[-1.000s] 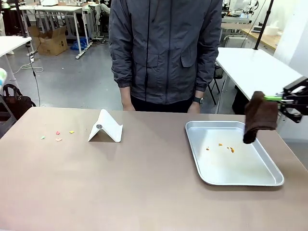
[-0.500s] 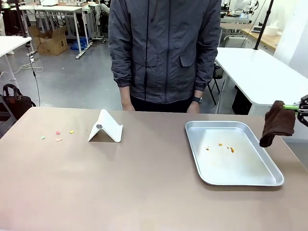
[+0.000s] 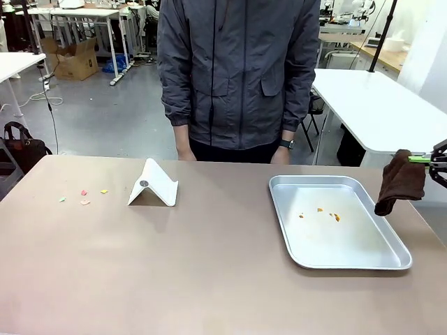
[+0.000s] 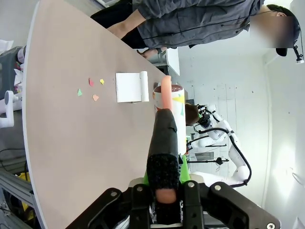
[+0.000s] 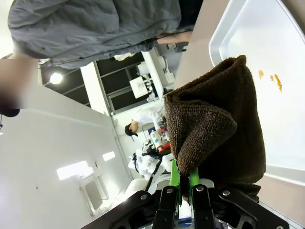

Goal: Clean the surface of the table.
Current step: Hold the Lint Roller with your left hand and the towel with your right hand, then if a person points to the right, clean the right side of the table with your right hand, and if they point to the left, clean the left side with your left hand.

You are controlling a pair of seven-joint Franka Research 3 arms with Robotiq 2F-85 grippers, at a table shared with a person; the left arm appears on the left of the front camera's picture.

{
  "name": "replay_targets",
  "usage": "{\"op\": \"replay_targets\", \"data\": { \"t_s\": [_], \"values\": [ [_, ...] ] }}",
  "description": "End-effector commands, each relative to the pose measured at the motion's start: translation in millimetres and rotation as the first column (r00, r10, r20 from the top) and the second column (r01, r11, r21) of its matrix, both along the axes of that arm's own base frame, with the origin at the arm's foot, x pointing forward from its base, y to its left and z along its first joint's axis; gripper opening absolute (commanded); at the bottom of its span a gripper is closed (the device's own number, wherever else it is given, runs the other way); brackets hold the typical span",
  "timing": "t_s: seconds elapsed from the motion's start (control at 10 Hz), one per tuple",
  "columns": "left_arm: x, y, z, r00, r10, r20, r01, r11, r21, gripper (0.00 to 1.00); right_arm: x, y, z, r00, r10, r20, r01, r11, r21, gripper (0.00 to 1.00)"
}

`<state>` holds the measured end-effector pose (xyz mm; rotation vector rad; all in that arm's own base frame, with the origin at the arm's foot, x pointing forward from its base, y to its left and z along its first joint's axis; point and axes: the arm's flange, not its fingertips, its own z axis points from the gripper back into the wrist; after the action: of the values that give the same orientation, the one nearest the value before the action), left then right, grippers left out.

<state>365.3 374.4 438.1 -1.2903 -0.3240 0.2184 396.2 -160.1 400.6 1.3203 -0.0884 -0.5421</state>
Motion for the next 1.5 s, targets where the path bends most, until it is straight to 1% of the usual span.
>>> {"op": "replay_targets", "data": {
  "t_s": [0.0, 1.4],
  "values": [
    [-2.3, -0.4, 4.3, 1.000, -0.002, 0.016, 0.002, 1.000, -0.019, 0.22, -2.2, -1.2, 4.5, 1.000, 0.003, -0.012, -0.003, 1.000, 0.022, 0.08],
    [-2.3, -0.4, 4.3, 1.000, -0.002, 0.016, 0.002, 1.000, -0.019, 0.22, -2.2, -1.2, 4.5, 1.000, 0.003, -0.012, -0.003, 1.000, 0.022, 0.08]
  ]
}}
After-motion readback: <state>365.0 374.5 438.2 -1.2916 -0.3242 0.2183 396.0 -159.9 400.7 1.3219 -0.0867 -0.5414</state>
